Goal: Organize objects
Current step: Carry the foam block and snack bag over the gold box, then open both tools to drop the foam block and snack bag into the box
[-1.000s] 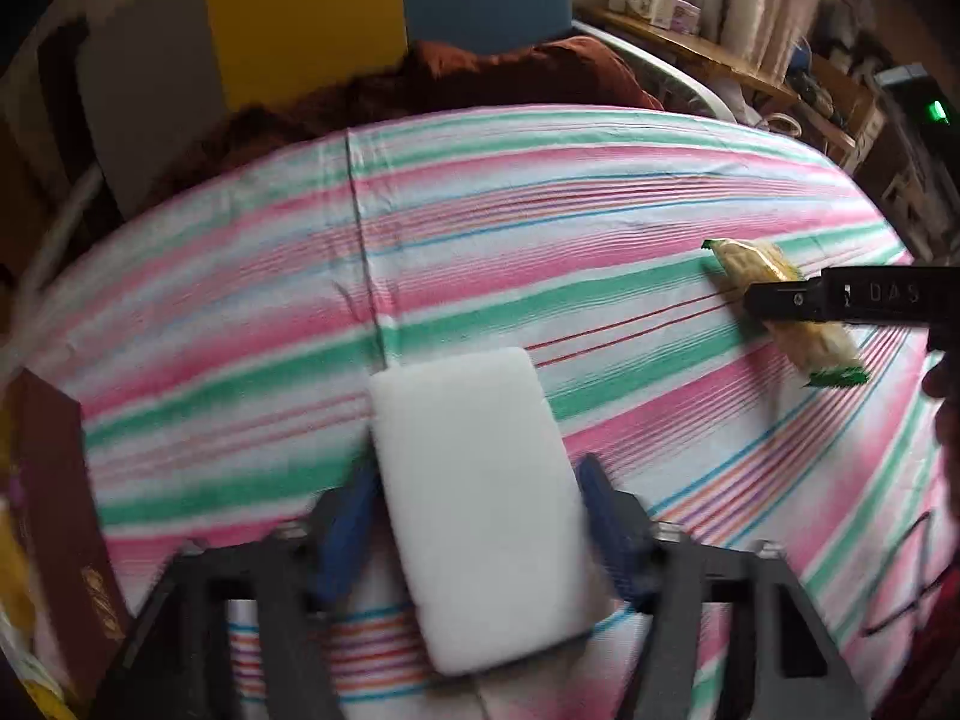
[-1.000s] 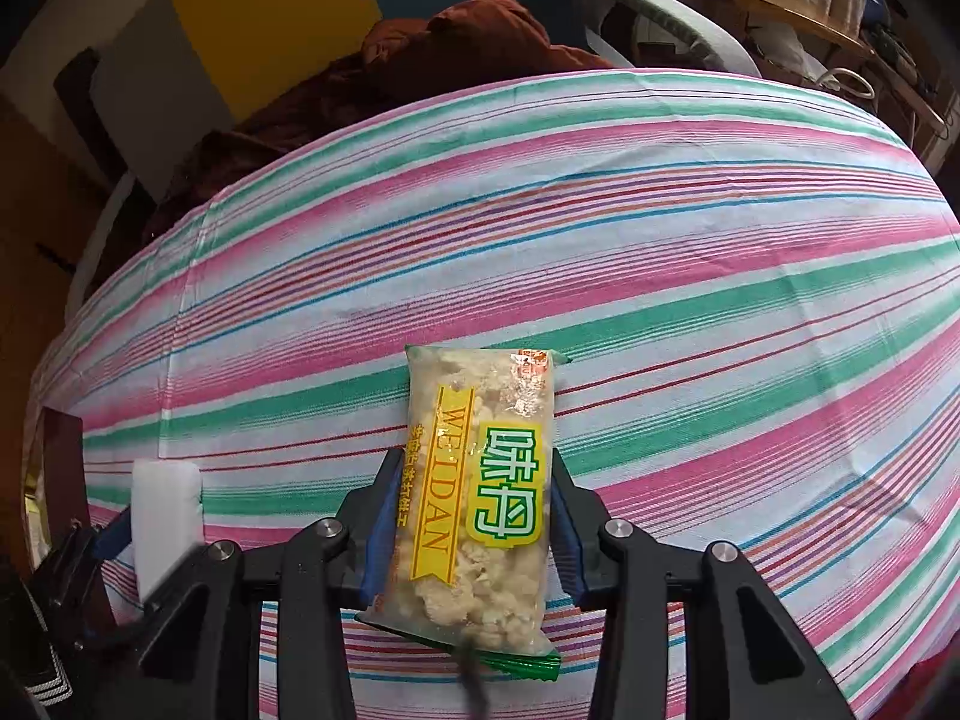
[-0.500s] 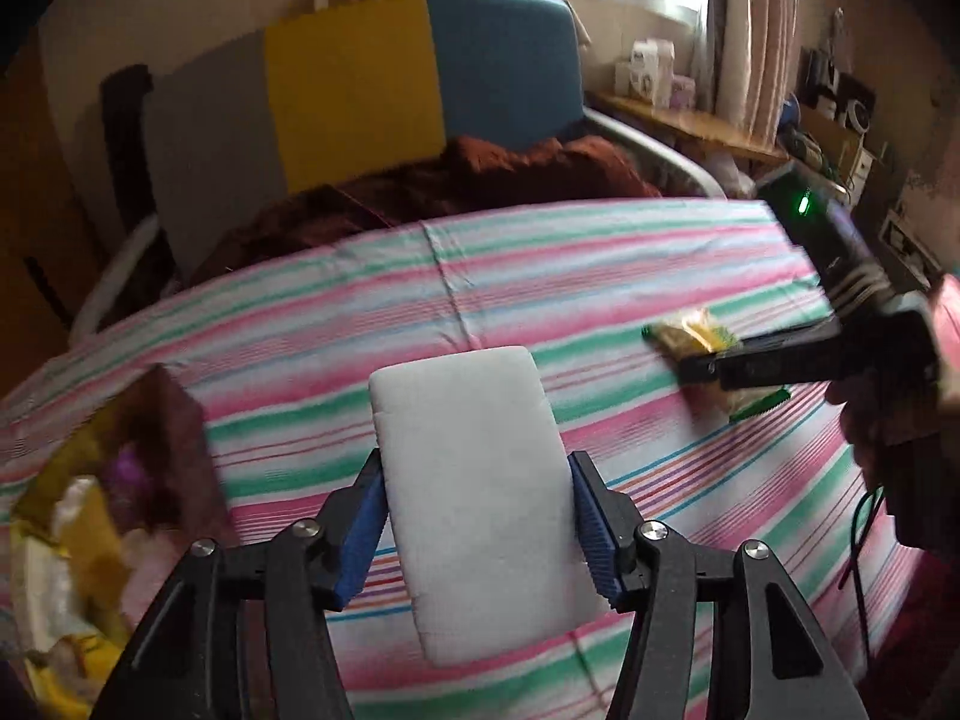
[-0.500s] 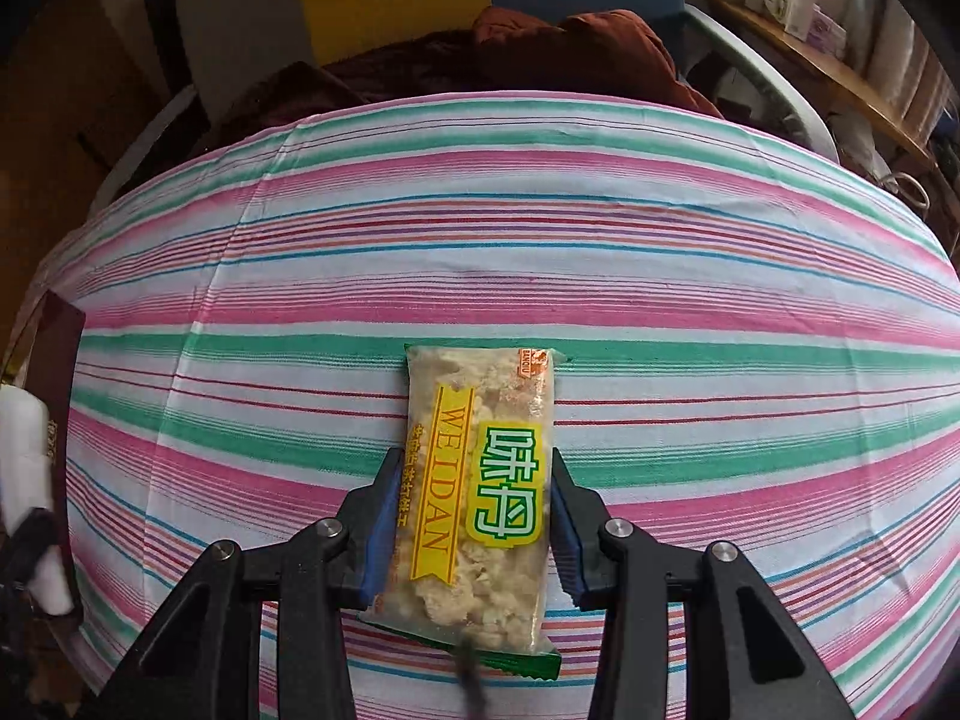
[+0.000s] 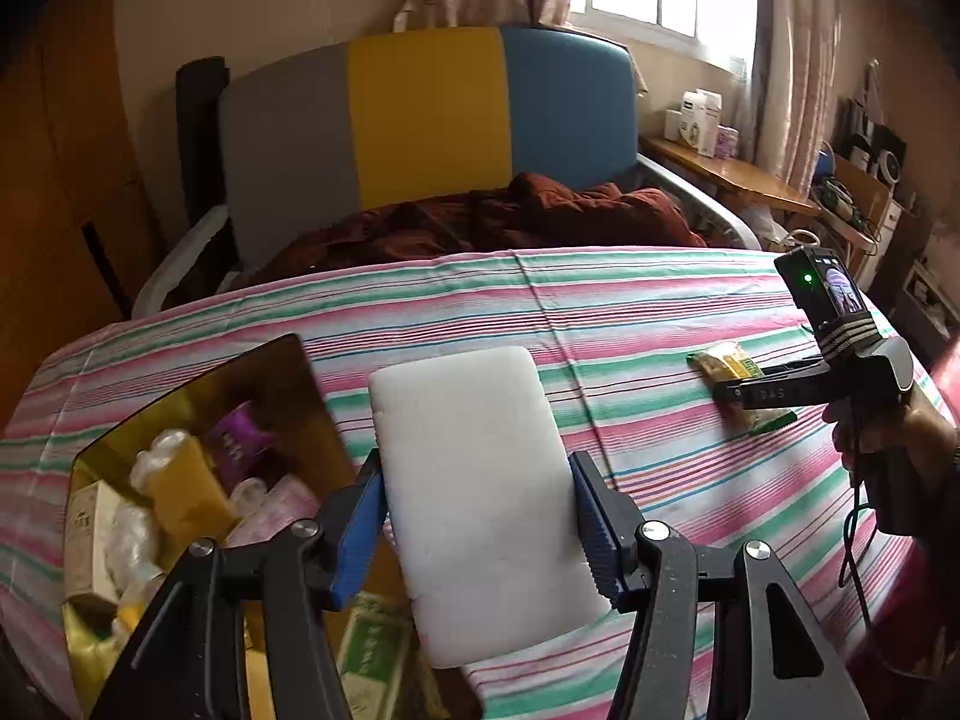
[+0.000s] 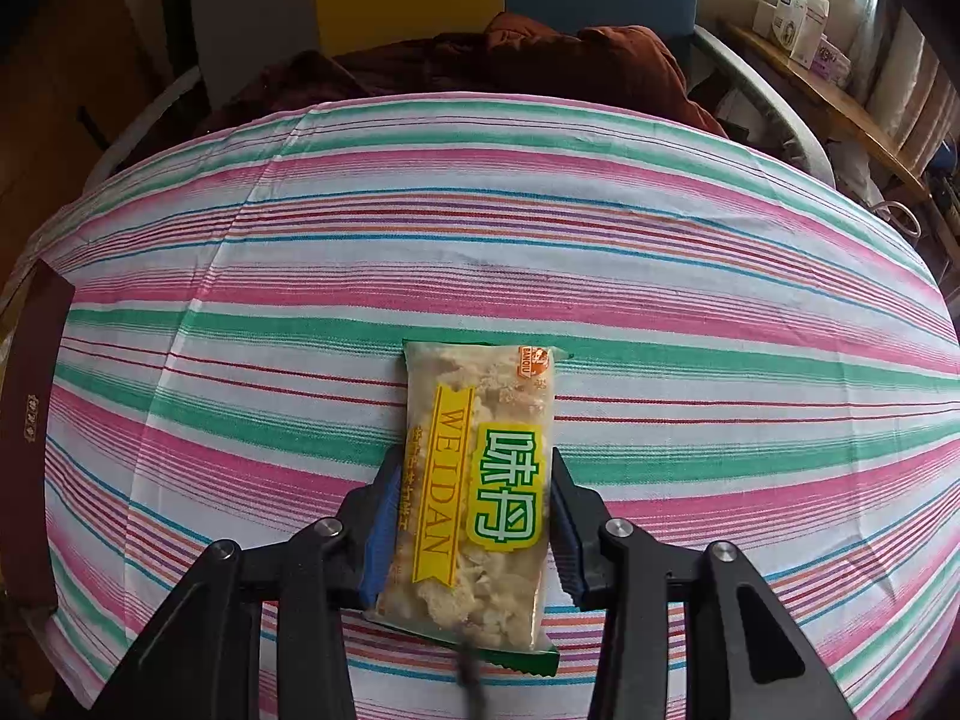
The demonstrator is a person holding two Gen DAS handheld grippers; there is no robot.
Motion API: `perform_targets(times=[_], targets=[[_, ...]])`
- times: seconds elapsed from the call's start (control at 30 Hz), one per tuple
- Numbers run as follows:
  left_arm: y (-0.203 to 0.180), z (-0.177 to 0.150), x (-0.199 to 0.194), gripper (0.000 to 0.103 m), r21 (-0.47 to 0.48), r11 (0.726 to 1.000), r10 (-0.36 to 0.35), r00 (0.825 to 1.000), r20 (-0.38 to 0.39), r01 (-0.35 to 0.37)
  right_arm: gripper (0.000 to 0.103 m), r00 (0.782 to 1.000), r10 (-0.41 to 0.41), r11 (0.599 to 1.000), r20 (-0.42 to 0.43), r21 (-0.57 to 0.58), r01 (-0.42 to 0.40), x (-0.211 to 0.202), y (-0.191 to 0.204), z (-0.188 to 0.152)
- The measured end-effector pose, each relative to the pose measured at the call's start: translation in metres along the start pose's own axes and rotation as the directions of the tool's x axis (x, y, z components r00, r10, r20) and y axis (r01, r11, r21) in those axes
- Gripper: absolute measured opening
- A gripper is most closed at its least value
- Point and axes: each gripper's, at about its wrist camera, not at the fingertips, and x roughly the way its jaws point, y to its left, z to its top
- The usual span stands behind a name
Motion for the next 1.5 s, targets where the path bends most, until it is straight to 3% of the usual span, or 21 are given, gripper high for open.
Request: perform_targets(times=[0.33, 0.7, 0.87, 1.0, 1.23, 1.37, 1.5], targets=[[0.029, -0.011, -0.022, 0.060, -0.047, 0.998, 0.030, 0.999, 0.024, -0.029, 0.043, 0.998, -0.017, 1.000, -0.062, -0.008, 0.017, -0.004, 0.034, -0.004], [0.062, -0.030, -0.038, 0.060, -0.099, 0.994, 0.051, 0.998, 0.042, -0.047, 0.043, 0.993, 0.035, 0.994, -0.117, -0.099, -0.047, -0.009, 0.108, -0.015], [0.078, -0.040, -0.045, 0.060, -0.124, 0.991, 0.065, 0.997, 0.051, -0.058, 0.043, 0.986, 0.113, 0.988, -0.121, -0.089, -0.124, -0.019, 0.136, -0.020], [0.101, -0.050, -0.049, 0.060, -0.182, 0.982, 0.070, 0.997, 0.044, -0.061, 0.043, 0.979, 0.194, 0.975, -0.067, -0.097, -0.200, -0.038, 0.167, -0.024], [0.173, -0.064, -0.058, 0.060, -0.356, 0.931, 0.092, 0.995, 0.032, -0.075, 0.043, 0.937, 0.348, 0.920, 0.032, -0.205, -0.335, -0.087, 0.251, -0.020], [0.198, -0.063, -0.055, 0.061, -0.423, 0.905, 0.064, 0.998, 0.025, -0.048, 0.043, 0.921, 0.388, 0.900, 0.043, -0.236, -0.368, -0.087, 0.284, -0.014], [0.199, -0.055, -0.046, 0.063, -0.408, 0.911, 0.075, 0.997, 0.018, -0.061, 0.047, 0.914, 0.403, 0.892, 0.036, -0.240, -0.384, -0.084, 0.304, -0.013]])
